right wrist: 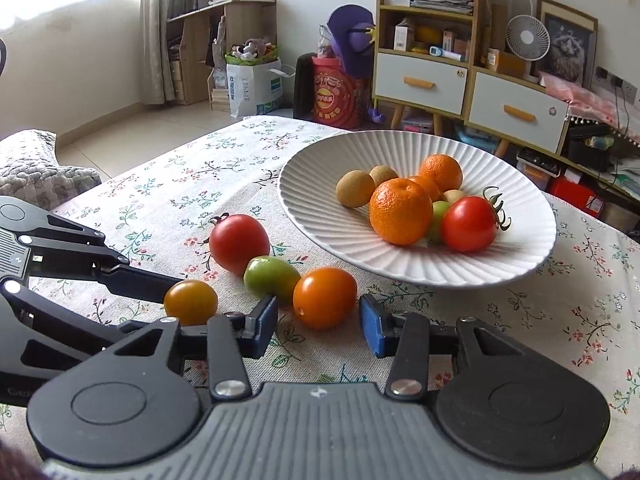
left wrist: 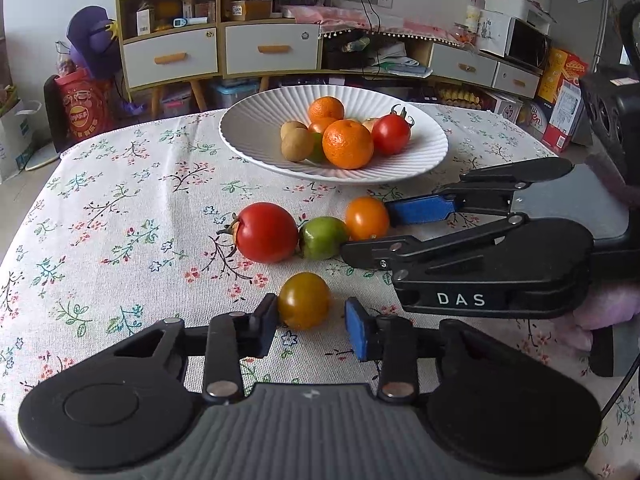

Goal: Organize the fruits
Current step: 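Grasp a yellow tomato with the left tool while the right tool grasps an orange tomato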

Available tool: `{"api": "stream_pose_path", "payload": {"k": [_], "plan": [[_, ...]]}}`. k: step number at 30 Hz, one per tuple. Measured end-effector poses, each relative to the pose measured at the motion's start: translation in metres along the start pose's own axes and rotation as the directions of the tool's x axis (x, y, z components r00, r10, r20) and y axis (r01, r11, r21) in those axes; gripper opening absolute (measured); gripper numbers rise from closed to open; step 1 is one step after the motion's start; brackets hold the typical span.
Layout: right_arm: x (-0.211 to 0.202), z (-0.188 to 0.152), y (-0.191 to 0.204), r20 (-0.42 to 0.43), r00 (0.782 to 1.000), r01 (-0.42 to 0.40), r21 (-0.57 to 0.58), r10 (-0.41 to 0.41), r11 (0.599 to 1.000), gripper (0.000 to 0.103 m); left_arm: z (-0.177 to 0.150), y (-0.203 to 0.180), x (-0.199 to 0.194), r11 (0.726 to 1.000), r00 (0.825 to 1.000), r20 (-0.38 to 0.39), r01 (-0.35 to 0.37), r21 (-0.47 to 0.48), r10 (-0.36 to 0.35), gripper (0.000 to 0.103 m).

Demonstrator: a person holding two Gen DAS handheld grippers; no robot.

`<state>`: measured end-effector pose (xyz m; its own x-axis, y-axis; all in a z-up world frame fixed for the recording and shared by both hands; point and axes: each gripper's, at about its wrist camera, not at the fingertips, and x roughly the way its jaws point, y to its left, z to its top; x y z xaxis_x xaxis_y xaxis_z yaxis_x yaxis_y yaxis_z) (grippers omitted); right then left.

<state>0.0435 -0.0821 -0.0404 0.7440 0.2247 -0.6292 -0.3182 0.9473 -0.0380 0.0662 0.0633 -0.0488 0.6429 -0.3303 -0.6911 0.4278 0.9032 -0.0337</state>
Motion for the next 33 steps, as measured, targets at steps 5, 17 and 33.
{"api": "stream_pose_path", "payload": {"k": [5, 17, 33], "plan": [[0.0, 0.001, -0.001, 0.001, 1.0, 0.006, 0.01, -0.006, 1.0, 0.031, 0.0, -0.001, 0.0, 1.0, 1.0, -0.001, -0.008, 0.004, 0.008, 0.025], [-0.005, 0.0, -0.005, -0.002, 1.0, 0.005, 0.05, -0.005, 0.999, 0.031, 0.001, 0.003, -0.001, 0.999, 1.0, -0.003, -0.02, -0.026, 0.02, 0.024], [-0.023, -0.005, -0.011, -0.007, 1.0, -0.012, 0.126, 0.013, 0.992, 0.031, 0.006, 0.01, -0.008, 0.996, 1.0, 0.015, 0.002, -0.093, -0.001, 0.024]]}}
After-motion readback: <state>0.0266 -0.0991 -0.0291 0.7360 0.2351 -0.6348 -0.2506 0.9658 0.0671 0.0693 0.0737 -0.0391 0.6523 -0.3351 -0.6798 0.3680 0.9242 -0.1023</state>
